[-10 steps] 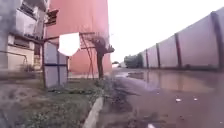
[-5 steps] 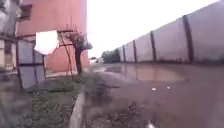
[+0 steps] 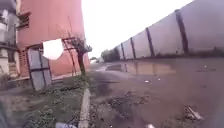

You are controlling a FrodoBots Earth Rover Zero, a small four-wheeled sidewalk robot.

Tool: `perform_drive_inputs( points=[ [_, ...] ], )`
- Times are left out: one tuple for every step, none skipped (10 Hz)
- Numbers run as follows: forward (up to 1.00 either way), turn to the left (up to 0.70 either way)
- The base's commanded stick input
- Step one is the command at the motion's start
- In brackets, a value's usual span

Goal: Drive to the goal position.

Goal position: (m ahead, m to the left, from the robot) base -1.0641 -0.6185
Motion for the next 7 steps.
perform_drive_inputs(
  points=[
    [0.0,0.0],
    [0.0,0.0],
    [-1.0,0.0],
    [-1.0,0.0],
    [-1.0,0.0],
    [-1.0,0.0],
    [-1.0,0.0]
  ],
)
